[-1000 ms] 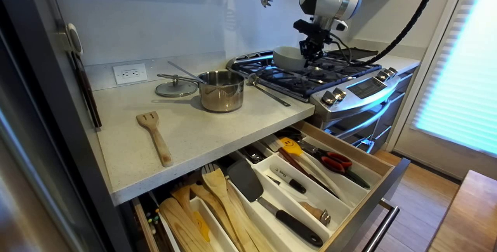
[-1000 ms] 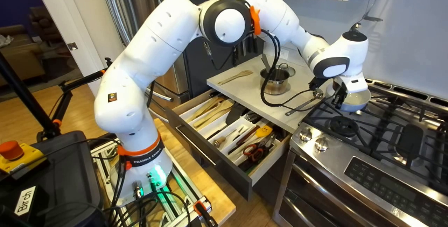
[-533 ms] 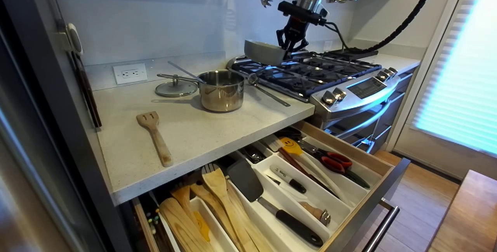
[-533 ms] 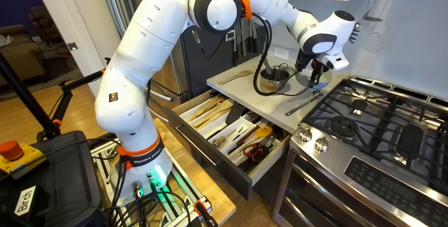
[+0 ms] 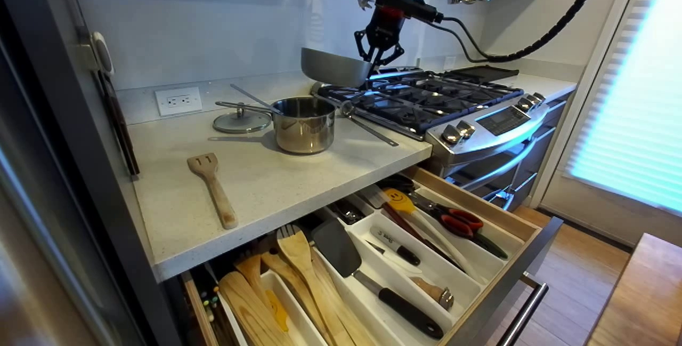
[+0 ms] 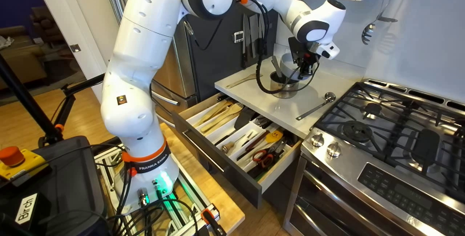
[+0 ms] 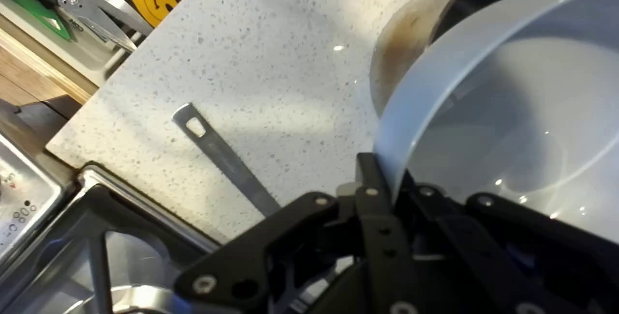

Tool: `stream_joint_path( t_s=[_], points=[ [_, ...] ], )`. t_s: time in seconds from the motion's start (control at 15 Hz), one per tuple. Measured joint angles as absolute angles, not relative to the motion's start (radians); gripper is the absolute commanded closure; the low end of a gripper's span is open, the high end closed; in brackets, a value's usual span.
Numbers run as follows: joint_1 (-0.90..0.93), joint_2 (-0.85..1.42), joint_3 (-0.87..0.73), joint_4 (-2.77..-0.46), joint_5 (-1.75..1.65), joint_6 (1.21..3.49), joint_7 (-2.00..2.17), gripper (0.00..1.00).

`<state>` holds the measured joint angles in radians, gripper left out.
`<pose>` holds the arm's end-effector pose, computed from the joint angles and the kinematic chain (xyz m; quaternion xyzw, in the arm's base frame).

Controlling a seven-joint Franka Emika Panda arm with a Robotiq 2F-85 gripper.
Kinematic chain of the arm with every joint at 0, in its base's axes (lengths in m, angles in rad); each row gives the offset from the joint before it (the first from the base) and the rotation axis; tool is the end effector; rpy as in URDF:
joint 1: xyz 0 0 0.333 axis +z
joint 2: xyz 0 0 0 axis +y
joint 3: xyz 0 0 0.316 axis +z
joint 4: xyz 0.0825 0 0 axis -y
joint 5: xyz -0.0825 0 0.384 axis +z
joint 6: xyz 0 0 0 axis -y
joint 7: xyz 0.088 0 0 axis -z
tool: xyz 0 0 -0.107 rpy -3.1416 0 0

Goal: Move the grey bowl to the left

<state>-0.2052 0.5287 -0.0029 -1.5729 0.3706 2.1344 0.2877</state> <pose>0.6848 -0.1282 0.3395 -0.9294 0.3339 -0.0099 0.1571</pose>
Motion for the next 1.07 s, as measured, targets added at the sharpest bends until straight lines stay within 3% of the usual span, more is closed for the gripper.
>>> stream_joint_path(
  t_s=[0.13,0.73,1.07],
  points=[
    [-0.178,0.497,0.007,-1.601,0.372,2.132,0.260,0.93],
    [-0.146,0.493,0.011,-1.605,0.362,2.113,0.249,0.98],
    [0.041,0.525,0.033,-1.619,0.213,2.175,0.263,0.98]
  ],
)
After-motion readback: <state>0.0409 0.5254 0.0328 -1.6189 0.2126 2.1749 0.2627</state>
